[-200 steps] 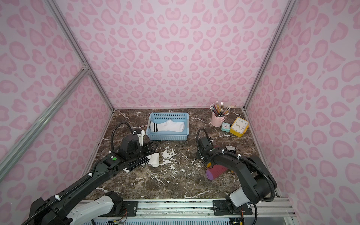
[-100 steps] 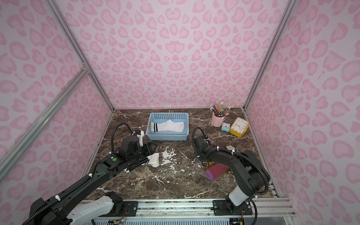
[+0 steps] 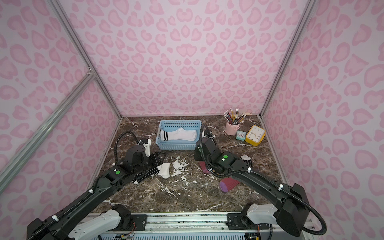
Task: Place the socks together as a pair
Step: Pick up the sock from the center of the board, then flatten out the sock at the center of the board.
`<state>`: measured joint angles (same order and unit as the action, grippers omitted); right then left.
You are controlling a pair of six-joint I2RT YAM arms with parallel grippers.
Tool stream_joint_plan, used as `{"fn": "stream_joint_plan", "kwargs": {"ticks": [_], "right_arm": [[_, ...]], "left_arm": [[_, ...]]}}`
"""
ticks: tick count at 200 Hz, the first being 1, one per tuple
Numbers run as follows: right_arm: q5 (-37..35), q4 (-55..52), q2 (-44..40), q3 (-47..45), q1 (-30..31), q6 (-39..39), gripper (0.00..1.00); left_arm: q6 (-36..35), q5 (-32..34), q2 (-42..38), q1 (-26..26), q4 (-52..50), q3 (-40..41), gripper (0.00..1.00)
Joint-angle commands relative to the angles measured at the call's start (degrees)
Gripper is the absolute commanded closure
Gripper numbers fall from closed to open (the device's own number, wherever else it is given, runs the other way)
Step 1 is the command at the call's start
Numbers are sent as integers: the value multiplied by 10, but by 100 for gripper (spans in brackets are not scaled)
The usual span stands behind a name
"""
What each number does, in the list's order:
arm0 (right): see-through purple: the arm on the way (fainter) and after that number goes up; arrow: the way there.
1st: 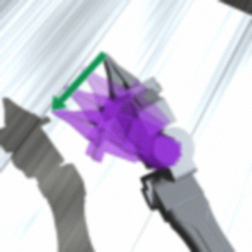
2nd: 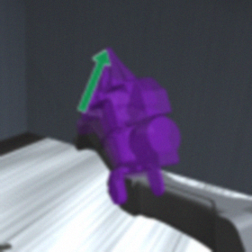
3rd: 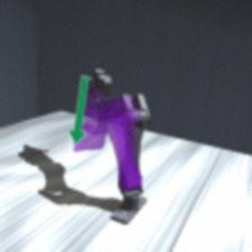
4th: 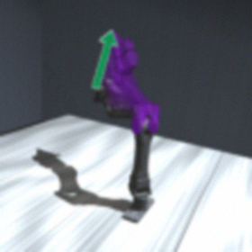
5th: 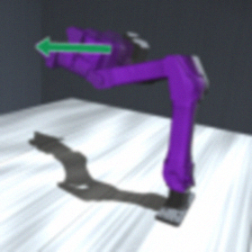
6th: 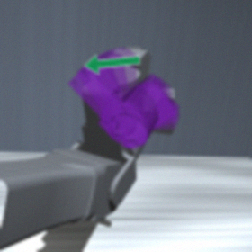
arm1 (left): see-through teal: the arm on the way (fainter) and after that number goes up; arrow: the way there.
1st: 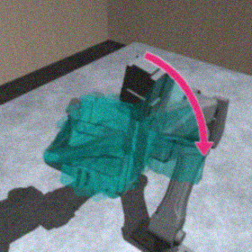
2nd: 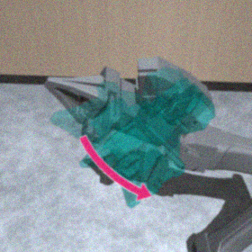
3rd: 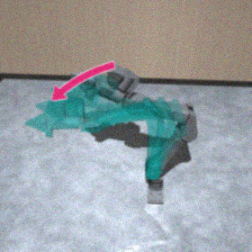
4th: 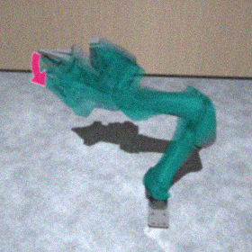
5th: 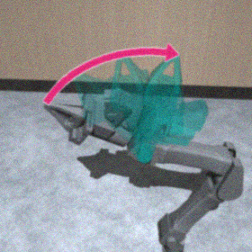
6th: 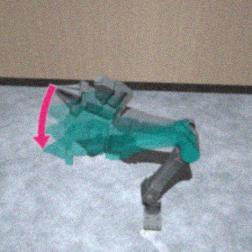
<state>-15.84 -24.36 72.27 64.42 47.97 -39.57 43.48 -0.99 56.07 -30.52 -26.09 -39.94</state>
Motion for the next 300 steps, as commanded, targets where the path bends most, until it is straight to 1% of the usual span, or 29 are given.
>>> {"fn": "stream_joint_plan", "kwargs": {"ticks": [1,29,35,57,70,87,93,99,115,132,162,184,207,246,259,269,300], "right_arm": [[-2,-18,0,57,37,7,100],[1,8,28,130,85,29,100],[3,20,33,157,90,36,100],[14,68,41,169,95,60,100],[8,71,46,170,95,79,100],[-6,54,43,149,85,81,100],[1,50,38,141,77,72,100],[13,51,29,107,67,62,100],[37,68,-3,54,44,38,100],[40,77,-33,24,30,29,100],[31,55,-59,25,20,38,100],[31,31,-77,29,5,45,100],[40,25,-104,17,-13,44,100],[79,48,-118,14,-15,31,100],[81,64,-115,17,-5,13,100],[69,77,-109,22,9,-9,100],[-31,137,-81,46,91,-61,100]], "left_arm": [[-4,17,-14,0,-2,-9,43],[2,33,-35,0,-12,-16,43],[2,35,-40,0,-14,-18,43],[3,45,-55,0,-20,-24,43],[4,53,-61,0,-25,-26,44],[2,56,-65,0,-27,-25,44],[2,53,-65,0,-25,-23,44],[1,51,-63,0,-25,-23,45],[2,47,-55,0,-25,-21,46],[3,40,-47,0,-21,-17,48],[-4,0,-35,0,6,-12,50],[-3,-15,-31,-1,19,-13,51],[-3,-25,-37,-3,32,-12,51],[-3,-35,-48,-10,48,-8,53],[-1,-36,-55,-12,54,-5,54],[-3,-38,-61,-13,58,-2,54],[1,-15,-73,-14,42,-3,54]]}}
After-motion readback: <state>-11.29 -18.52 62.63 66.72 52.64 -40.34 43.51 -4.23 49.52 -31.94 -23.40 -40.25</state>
